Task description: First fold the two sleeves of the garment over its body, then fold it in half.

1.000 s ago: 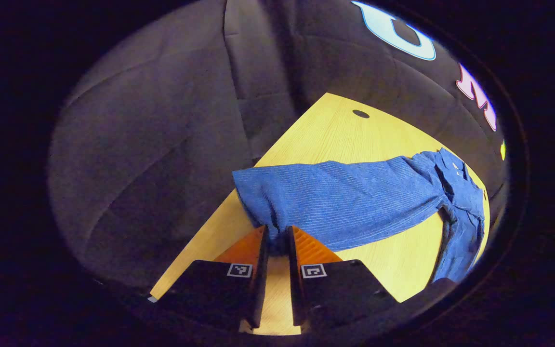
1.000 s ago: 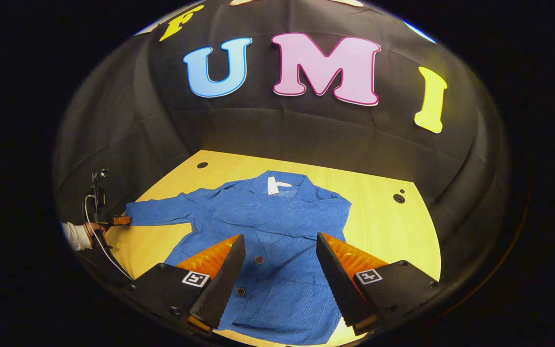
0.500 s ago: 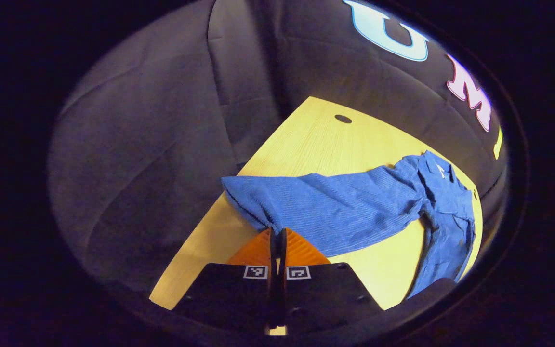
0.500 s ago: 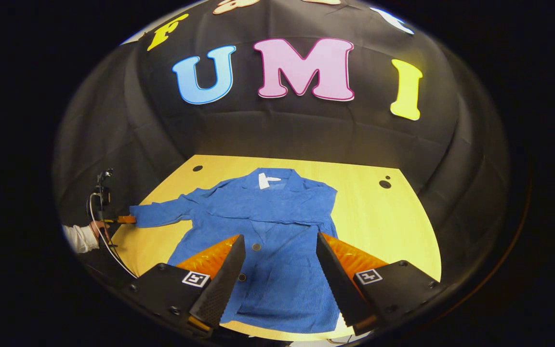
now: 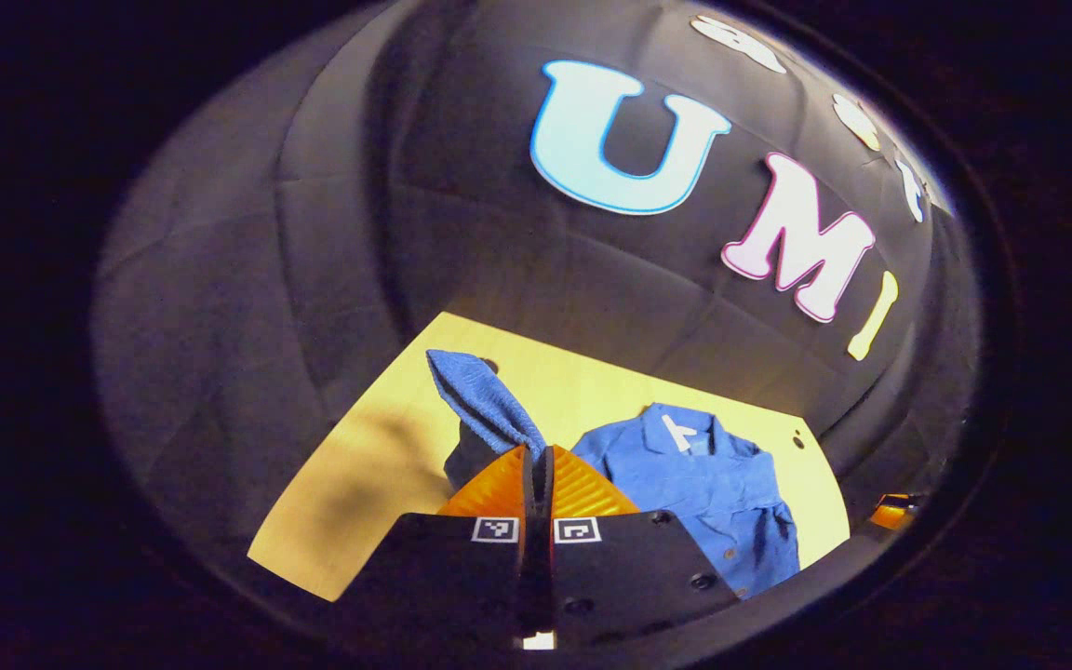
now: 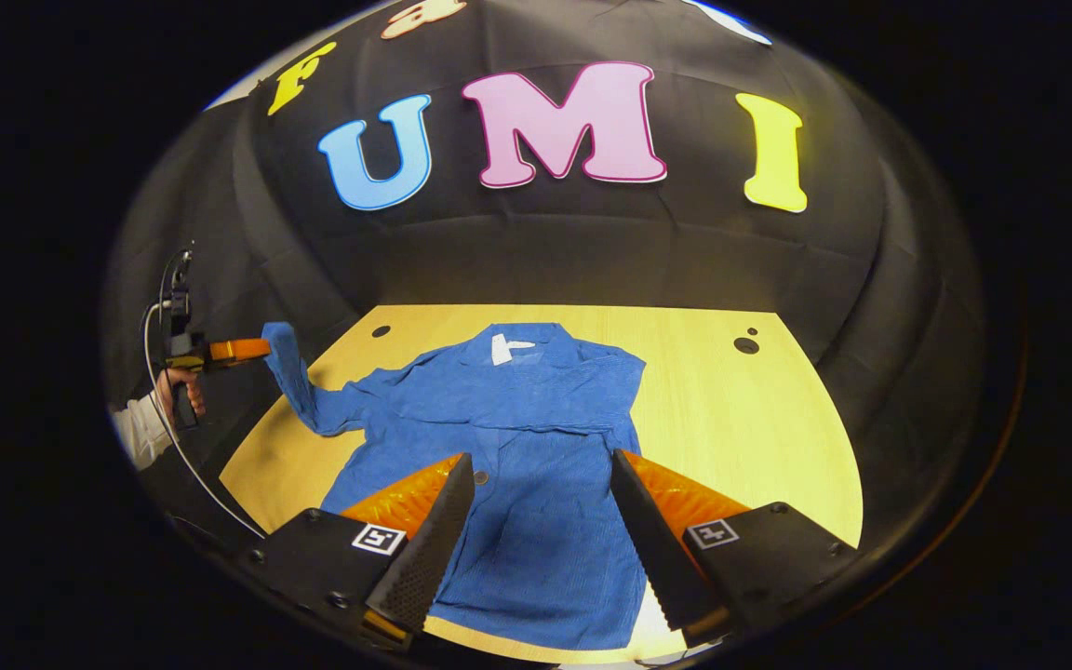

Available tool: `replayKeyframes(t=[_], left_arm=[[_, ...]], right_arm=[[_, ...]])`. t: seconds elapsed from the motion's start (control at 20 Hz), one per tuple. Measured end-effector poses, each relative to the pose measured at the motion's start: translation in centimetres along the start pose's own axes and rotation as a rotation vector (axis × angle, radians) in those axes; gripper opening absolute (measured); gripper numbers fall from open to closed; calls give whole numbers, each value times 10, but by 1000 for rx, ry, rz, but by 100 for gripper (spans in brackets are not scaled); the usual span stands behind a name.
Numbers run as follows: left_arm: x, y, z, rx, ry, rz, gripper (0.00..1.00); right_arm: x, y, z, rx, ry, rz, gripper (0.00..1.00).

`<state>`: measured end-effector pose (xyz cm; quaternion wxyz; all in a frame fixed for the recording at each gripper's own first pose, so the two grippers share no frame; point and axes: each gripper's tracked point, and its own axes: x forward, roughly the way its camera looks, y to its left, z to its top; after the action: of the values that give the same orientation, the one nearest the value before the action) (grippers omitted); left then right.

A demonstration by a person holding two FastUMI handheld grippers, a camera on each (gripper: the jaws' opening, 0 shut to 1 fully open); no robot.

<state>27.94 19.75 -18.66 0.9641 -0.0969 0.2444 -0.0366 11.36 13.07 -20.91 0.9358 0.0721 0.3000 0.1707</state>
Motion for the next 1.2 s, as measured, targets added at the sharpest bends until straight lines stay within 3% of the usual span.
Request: replayKeyframes(t=[0.2, 0.3, 0.45, 0.6, 0.8, 0.9, 1.1, 1.2], left_arm=[[40, -131, 41, 75, -81, -165, 0], [60, -190, 28, 116, -57, -248, 0], [109, -268, -15, 158, 65, -333, 0], [137, -336, -74, 122, 277, -438, 0], [171, -340, -123, 146, 463, -389, 0], [177, -350, -133, 71, 541, -396, 0], [189, -351, -161, 26, 620, -344, 0], [176, -374, -162, -44, 664, -443, 10]], right_arm=[[0, -36, 12, 22, -19, -1, 94], [-2, -56, 9, 42, -19, -14, 94], [-6, -82, -9, 66, 6, -43, 94], [-4, -97, -40, 81, 67, -53, 94], [5, -97, -79, 159, 166, -24, 94], [14, -94, -94, 186, 218, 0, 94], [26, -94, -97, 186, 241, 19, 94], [33, -91, -97, 199, 255, 32, 94]])
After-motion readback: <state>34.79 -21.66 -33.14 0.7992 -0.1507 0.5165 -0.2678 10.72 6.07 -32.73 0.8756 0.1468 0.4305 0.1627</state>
